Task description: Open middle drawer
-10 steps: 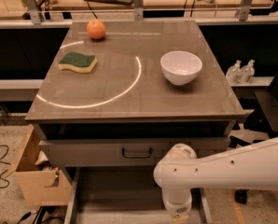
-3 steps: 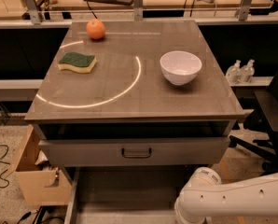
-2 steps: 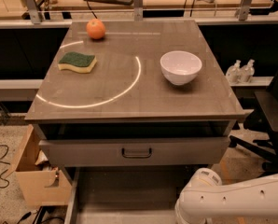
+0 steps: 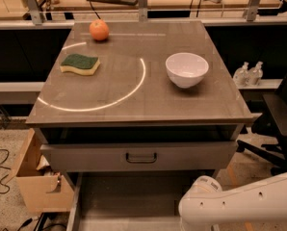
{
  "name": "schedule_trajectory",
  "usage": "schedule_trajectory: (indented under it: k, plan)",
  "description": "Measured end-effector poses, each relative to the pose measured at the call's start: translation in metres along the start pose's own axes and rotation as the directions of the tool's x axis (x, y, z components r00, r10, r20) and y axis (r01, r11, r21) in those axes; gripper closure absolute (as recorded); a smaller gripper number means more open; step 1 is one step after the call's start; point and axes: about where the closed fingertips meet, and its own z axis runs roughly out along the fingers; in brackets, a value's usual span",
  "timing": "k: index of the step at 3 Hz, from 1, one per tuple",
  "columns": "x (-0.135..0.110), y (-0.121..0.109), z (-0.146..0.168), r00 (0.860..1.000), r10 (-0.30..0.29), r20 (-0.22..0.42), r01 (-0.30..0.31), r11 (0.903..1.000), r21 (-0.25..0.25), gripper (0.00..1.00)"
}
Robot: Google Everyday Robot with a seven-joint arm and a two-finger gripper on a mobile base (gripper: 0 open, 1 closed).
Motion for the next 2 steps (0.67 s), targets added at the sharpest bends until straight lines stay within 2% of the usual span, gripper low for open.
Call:
schedule_trajectory:
  k: [1, 2]
  plan:
    - [-0.0014, 0.0051, 0.0006, 1.0, -0.005, -0.003, 0.005, 0.9997, -0.023, 1.0]
    - [-0.0013, 0.0051, 0.0005, 1.0, -0.005, -0.003, 0.005, 0.9997, -0.023, 0.82]
